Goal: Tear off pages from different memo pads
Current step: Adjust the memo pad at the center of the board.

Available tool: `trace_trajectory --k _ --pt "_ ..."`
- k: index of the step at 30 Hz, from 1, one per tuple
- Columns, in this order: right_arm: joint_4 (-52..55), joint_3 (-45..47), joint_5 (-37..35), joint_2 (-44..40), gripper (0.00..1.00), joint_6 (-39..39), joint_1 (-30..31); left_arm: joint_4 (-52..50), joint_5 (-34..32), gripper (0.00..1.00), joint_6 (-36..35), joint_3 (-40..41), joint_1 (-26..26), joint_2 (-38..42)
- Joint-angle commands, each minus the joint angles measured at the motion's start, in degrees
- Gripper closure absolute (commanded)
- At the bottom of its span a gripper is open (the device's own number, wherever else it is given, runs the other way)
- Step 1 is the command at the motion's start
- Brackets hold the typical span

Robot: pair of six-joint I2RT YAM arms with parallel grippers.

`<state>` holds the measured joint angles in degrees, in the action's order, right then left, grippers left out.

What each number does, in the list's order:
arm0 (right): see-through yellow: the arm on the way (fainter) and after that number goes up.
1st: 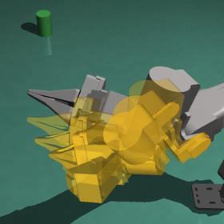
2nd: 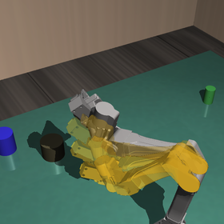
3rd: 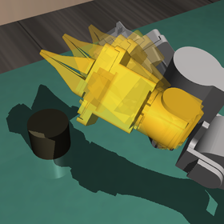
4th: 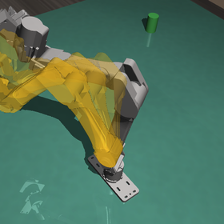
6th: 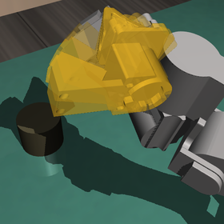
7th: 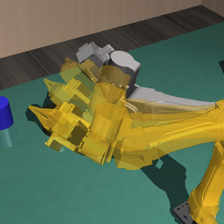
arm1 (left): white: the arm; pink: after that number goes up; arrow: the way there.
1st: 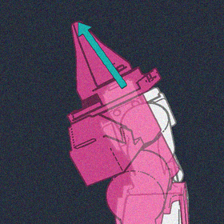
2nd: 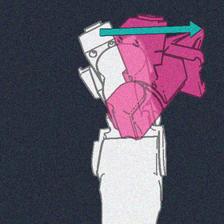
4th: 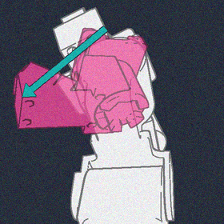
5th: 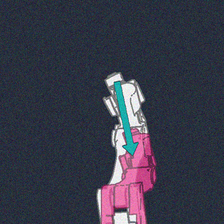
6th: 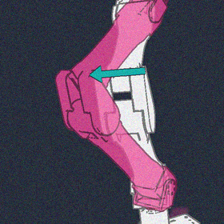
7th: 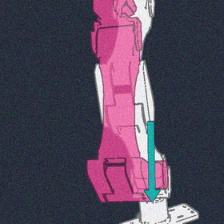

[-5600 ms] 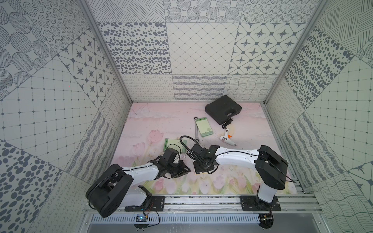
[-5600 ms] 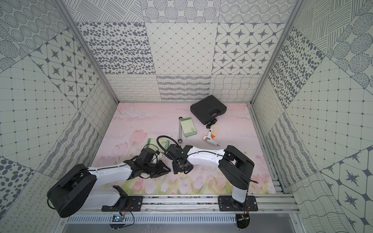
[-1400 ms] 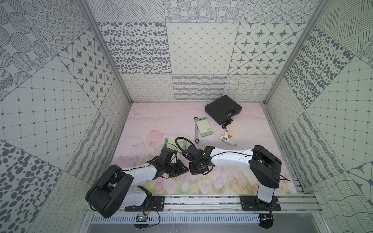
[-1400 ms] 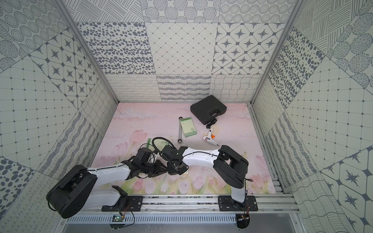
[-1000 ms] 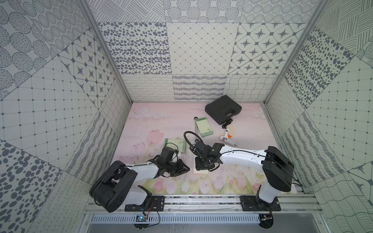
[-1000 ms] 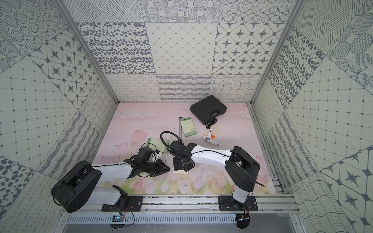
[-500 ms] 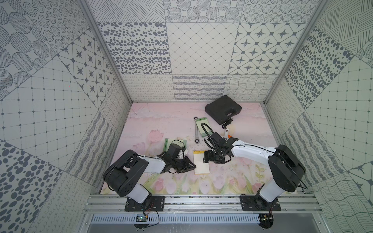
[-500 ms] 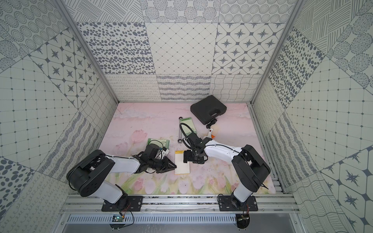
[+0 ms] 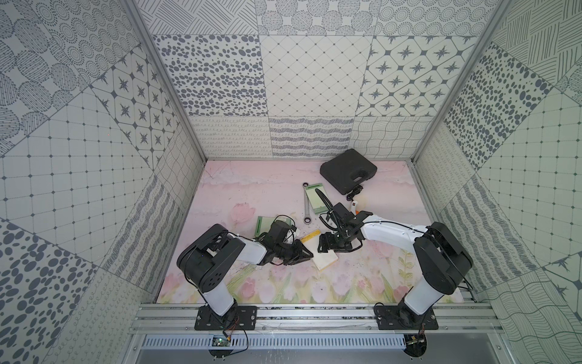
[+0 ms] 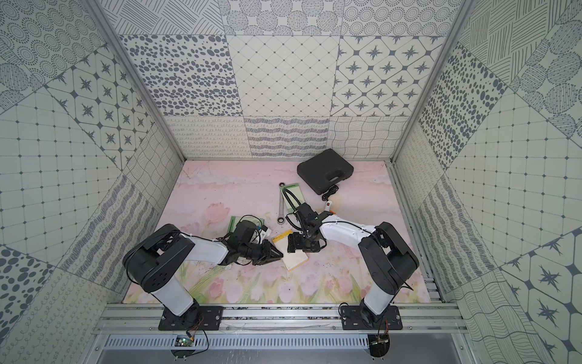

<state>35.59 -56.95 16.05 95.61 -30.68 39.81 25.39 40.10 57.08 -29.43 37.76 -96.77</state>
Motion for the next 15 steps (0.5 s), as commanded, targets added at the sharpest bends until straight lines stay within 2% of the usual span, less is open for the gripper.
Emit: trace_trajectory --k 1,6,8,11,15 --pt "3.5 -2.2 -4.9 -2.4 0.21 5.1 0.2 -4.3 -5.7 0.77 0.7 -0.5 0.2 -1.1" --pt "7.1 -3.0 -7.4 -5.1 0.18 7.6 1.7 -5.0 -5.8 0.77 0.5 0.3 0.0 1.6" --pt "8.3 -3.8 -7.2 -5.3 0.2 8.2 3.5 -6.3 -6.0 0.77 0.0 1.0 -0.2 3.7" --pt "9.5 -5.2 -5.7 -4.4 0.31 7.9 6.3 -10.8 -6.5 0.76 -1.4 1.5 -1.3 7.1" --pt "9.7 -6.5 -4.0 -2.4 0.58 8.0 8.5 -12.8 -6.3 0.76 -2.7 3.1 -2.7 9.7"
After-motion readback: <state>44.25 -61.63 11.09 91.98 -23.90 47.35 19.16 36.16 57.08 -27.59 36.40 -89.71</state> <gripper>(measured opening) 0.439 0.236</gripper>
